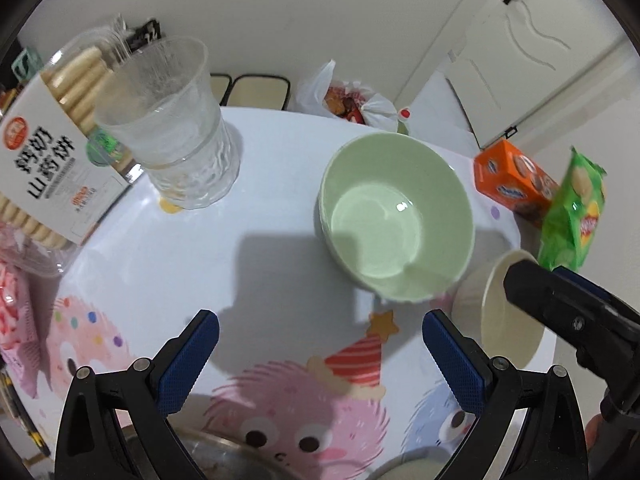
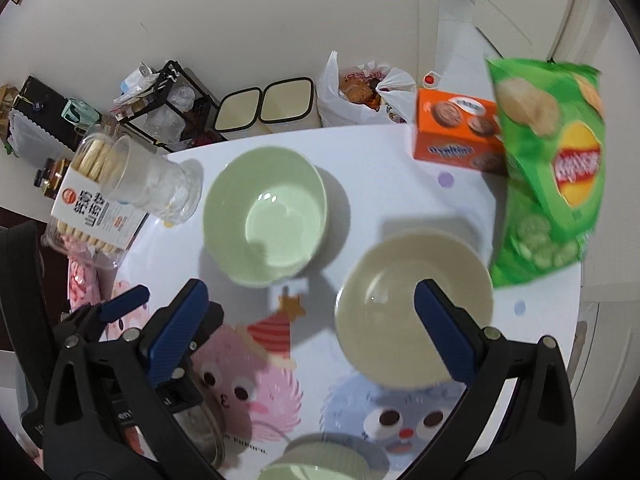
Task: Organize plates and bowls
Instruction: 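Move both tools to the remaining green bowl and grasp its rim, then lift the green bowl and carry it onto the other green bowls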
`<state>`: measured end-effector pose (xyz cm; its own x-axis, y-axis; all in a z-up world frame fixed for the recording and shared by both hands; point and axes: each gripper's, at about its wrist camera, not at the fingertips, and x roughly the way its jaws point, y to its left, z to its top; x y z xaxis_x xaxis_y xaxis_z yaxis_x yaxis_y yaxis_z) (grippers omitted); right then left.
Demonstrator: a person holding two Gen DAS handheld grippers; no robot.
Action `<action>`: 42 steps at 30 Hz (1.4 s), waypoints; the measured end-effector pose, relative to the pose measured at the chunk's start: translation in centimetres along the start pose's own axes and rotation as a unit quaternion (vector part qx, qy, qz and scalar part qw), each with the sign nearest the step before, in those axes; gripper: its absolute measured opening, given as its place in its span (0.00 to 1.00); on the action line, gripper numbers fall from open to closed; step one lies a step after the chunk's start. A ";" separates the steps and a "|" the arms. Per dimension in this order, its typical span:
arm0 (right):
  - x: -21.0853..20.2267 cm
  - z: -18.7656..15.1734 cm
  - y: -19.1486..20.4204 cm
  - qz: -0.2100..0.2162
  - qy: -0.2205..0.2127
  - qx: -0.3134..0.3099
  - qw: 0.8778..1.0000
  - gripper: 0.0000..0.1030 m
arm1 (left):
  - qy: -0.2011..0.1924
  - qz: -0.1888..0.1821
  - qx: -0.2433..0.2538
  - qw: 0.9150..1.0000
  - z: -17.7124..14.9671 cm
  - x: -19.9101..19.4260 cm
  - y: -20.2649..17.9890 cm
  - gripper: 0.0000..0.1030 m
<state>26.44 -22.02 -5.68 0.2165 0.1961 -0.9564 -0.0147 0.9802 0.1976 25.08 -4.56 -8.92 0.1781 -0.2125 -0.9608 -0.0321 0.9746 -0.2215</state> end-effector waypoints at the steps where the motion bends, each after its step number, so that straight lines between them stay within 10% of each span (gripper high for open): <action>1: 0.3 0.5 0.0 -0.001 0.000 0.000 1.000 1.00 | 0.003 0.001 -0.004 1.000 0.4 0.4 0.0 1.00; 7: 2.4 3.1 0.7 -0.020 0.012 -0.022 0.999 1.00 | 0.012 0.013 -0.020 1.000 2.4 2.3 0.3 0.94; 13: 4.9 4.3 0.8 -0.043 0.040 -0.043 0.997 0.97 | 0.030 0.035 -0.035 0.998 3.4 4.3 0.7 0.66; 32: 8.7 4.5 -0.9 -0.017 0.100 -0.002 0.995 0.12 | 0.048 -0.004 -0.024 0.999 5.6 6.6 -0.6 0.10; 42: 8.7 3.8 -0.3 -0.019 0.090 -0.007 0.996 0.09 | 0.044 -0.006 -0.014 0.999 5.7 6.4 -0.1 0.08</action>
<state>32.08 -20.74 -13.23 0.0385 0.1594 -0.9865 -0.0228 0.9871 0.1586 31.83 -5.61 -14.11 0.0916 -0.2316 -0.9685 -0.0577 0.9697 -0.2373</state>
